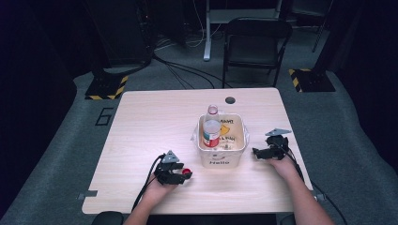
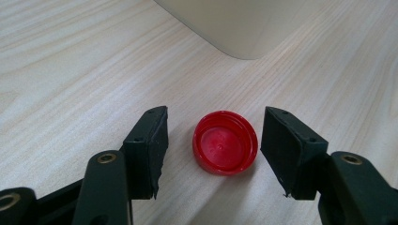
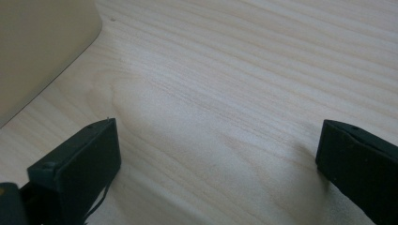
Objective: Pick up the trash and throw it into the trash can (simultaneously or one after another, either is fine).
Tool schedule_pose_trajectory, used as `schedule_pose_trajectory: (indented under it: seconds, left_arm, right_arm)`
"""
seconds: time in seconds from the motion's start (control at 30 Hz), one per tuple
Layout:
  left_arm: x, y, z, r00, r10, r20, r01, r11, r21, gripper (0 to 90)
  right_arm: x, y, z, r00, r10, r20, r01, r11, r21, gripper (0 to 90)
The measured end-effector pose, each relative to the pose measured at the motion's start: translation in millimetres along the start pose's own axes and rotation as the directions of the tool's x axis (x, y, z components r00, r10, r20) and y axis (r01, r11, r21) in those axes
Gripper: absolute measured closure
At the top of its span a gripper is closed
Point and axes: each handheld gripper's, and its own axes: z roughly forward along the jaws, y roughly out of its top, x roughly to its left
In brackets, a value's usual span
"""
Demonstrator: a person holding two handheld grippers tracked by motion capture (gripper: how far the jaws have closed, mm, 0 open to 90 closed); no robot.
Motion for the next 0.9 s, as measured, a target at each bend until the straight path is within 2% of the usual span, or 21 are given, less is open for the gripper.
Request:
schedule_pose_trajectory:
  seconds: [0.2, 0.23, 0.4, 0.5, 0.63, 0.9]
  left_arm:
    - [-1.6, -0.9, 0.1, 0.9998, 0.012, -0.016, -0.012, 0.9999, -0.005, 47.8]
    - [-2.8, -1.4, 0.5, 0.9998, 0.004, -0.020, -0.004, 0.9999, -0.010, 49.8]
    - [-3.8, -1.5, -0.2, 0.9992, 0.032, -0.025, -0.032, 0.9995, 0.001, 57.1]
    - [-2.6, -0.4, -0.9, 0.9985, 0.049, -0.025, -0.049, 0.9988, 0.009, 57.6]
    - [-2.0, 0.3, -1.7, 0.9986, 0.048, -0.022, -0.048, 0.9988, 0.010, 57.8]
    - [0.2, 6.3, -10.2, 0.9990, 0.038, -0.022, -0.038, 0.9991, -0.017, 57.9]
  right_arm:
    - [0.1, 0.0, 0.0, 1.0000, 0.000, 0.000, 0.000, 1.000, 0.000, 0.0]
    - [0.0, 0.0, 0.0, 1.0000, 0.000, 0.000, 0.000, 1.000, 0.000, 0.0]
    - [0.0, 0.0, 0.0, 1.0000, 0.000, 0.000, 0.000, 1.000, 0.000, 0.0]
    - [0.0, 0.0, 0.0, 1.0000, 0.000, -0.001, 0.000, 1.000, 0.000, 0.0]
    - [0.0, 0.0, 0.0, 1.0000, 0.000, 0.000, 0.000, 1.000, 0.000, 0.0]
    - [0.0, 0.0, 0.0, 1.0000, 0.000, 0.000, 0.000, 1.000, 0.000, 0.0]
